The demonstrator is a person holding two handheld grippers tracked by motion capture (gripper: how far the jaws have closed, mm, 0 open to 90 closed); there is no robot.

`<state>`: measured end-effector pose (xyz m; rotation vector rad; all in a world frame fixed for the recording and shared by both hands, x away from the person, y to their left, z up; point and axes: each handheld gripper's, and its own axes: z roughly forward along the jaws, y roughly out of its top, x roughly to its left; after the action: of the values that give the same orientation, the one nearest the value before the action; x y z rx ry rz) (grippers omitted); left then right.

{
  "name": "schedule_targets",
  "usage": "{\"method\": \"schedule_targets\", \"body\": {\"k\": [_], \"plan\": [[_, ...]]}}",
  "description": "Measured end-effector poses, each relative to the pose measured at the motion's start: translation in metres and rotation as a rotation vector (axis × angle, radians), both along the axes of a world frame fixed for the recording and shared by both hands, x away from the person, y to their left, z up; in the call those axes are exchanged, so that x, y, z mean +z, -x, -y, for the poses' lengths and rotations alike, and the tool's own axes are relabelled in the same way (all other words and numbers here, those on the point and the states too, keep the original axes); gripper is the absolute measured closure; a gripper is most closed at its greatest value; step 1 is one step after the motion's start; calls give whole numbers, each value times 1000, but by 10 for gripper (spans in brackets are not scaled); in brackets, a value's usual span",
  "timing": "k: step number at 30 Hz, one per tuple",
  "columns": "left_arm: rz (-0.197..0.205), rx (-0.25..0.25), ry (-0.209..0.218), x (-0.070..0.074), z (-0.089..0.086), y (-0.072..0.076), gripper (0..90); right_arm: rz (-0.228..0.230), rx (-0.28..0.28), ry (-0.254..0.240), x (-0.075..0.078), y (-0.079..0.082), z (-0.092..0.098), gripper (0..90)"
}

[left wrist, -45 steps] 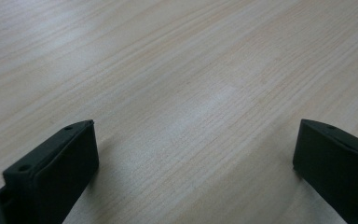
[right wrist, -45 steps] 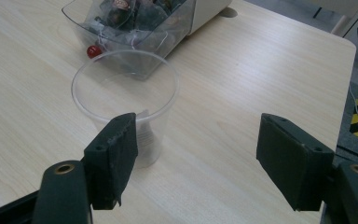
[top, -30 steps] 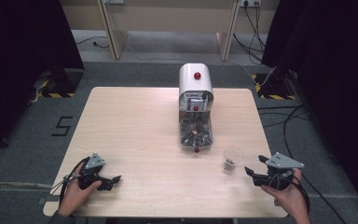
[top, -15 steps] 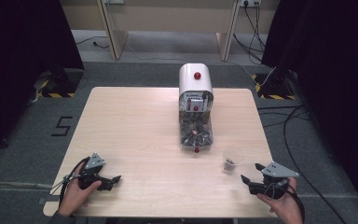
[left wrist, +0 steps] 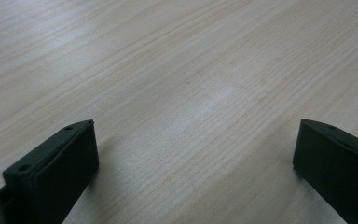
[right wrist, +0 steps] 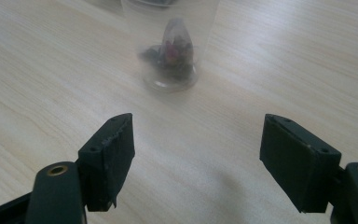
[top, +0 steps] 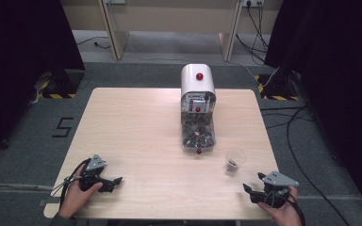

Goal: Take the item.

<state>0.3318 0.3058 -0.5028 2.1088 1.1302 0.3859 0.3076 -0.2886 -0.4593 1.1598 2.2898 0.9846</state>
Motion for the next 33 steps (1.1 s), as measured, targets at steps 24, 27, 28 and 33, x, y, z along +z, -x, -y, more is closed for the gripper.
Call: {"method": "schedule_targets", "body": {"k": [24, 27, 28, 33], "plan": [[0, 0, 0, 0, 0, 0, 0, -15, -20, 19, -12, 19, 0, 225], [0, 0, 0, 0, 0, 0, 0, -28, -14, 35, -15, 19, 1, 210], [0, 0, 0, 0, 0, 0, 0, -39, -19, 37, -17, 20, 1, 199], [0, 0, 0, 0, 0, 0, 0, -46, -27, 27, -21, 23, 3, 177]]}}
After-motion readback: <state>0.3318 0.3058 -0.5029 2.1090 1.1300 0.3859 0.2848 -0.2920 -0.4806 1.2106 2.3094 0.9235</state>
